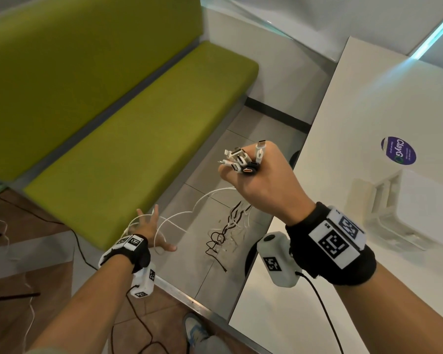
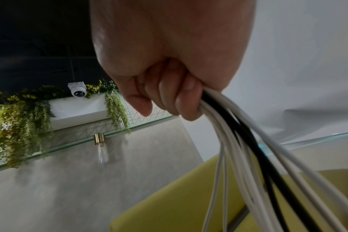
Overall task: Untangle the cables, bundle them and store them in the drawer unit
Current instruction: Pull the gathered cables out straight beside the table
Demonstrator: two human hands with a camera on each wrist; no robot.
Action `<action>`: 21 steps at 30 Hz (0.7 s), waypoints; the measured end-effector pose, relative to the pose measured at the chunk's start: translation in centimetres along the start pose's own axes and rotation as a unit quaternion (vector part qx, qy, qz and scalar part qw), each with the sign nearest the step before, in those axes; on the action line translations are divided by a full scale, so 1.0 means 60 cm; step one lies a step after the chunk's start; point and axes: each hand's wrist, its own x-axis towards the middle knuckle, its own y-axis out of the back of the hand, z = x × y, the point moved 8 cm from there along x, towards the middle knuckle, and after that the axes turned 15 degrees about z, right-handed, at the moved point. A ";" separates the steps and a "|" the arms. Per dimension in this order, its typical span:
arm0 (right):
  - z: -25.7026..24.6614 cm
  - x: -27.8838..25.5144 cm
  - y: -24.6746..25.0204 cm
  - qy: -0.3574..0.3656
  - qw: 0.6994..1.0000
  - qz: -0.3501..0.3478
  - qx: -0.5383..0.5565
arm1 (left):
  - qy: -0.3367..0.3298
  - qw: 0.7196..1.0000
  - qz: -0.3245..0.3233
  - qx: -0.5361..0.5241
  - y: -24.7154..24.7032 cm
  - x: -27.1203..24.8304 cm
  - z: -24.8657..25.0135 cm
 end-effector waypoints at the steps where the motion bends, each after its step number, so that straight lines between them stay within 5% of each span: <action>1: -0.003 0.002 0.008 0.001 1.000 0.004 0.003 | 0.003 1.000 0.015 -0.003 -0.003 0.008 -0.014; 7: -0.011 0.016 0.059 0.020 0.999 0.042 0.002 | 0.063 0.993 0.009 -0.101 -0.048 0.012 -0.111; 12: -0.018 0.024 0.064 0.021 0.998 0.052 -0.006 | 0.052 0.987 0.100 -0.118 -0.059 0.011 -0.155; 21: 0.012 0.005 -0.006 -0.021 0.999 -0.035 -0.037 | -0.070 0.944 0.143 -0.290 0.041 -0.011 -0.002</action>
